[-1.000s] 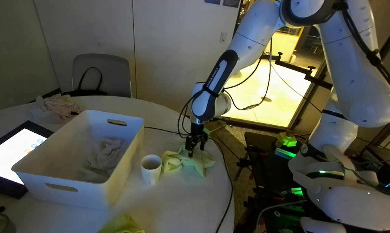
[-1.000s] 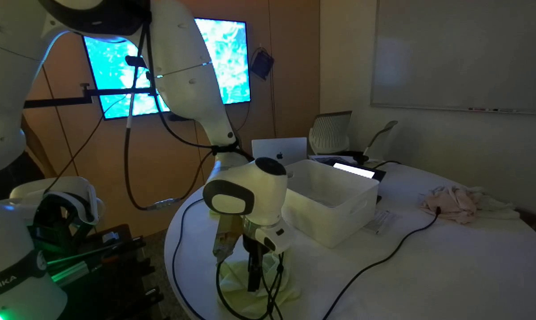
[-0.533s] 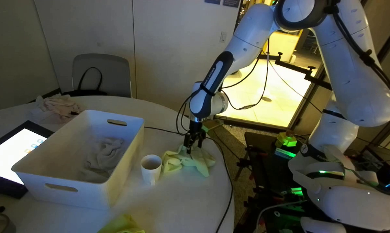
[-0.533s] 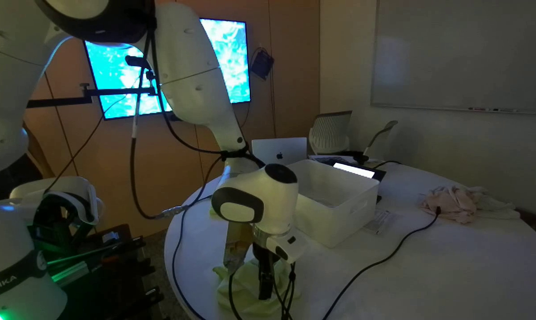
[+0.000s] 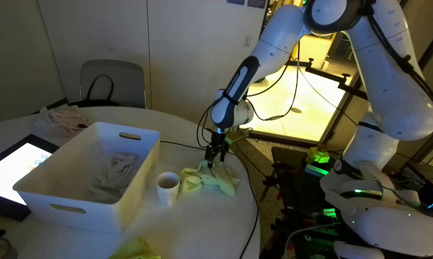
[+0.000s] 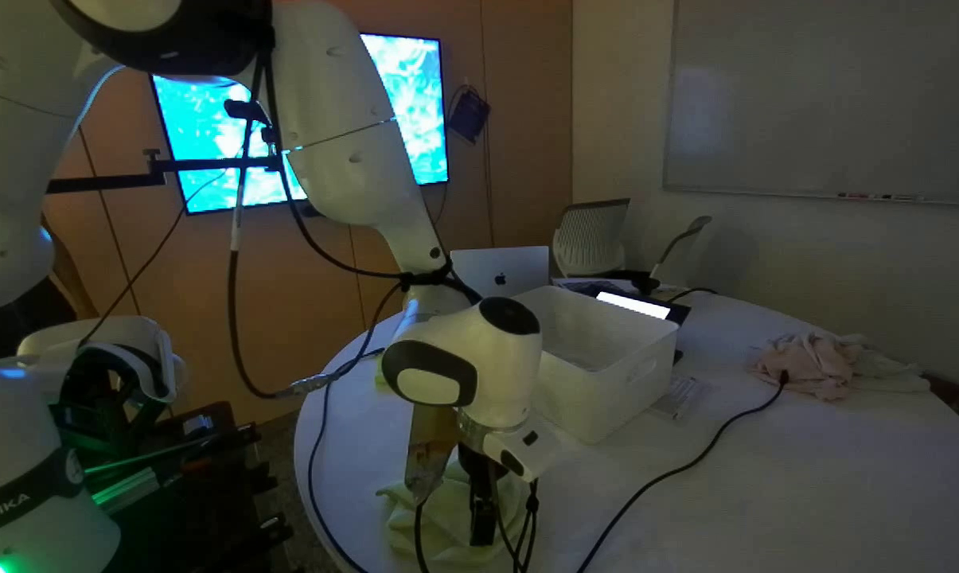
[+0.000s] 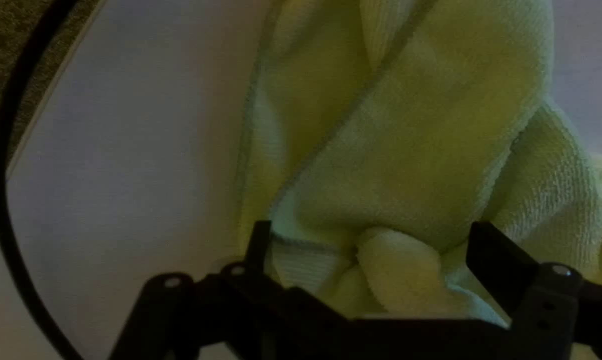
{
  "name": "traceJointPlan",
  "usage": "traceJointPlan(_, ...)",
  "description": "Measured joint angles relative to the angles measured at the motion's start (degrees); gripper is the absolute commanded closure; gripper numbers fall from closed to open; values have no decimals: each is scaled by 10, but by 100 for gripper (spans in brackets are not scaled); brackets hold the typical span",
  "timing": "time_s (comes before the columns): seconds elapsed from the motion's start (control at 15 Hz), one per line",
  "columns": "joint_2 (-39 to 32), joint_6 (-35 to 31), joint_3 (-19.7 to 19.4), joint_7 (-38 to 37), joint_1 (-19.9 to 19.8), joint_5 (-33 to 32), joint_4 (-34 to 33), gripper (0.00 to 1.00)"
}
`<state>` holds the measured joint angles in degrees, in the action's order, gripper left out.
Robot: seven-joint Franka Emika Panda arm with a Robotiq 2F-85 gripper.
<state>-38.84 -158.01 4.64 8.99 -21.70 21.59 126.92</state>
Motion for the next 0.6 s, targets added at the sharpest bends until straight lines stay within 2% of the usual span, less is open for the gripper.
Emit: traceJointPlan(0.6,-17,0,7,9,-5,0,4,0)
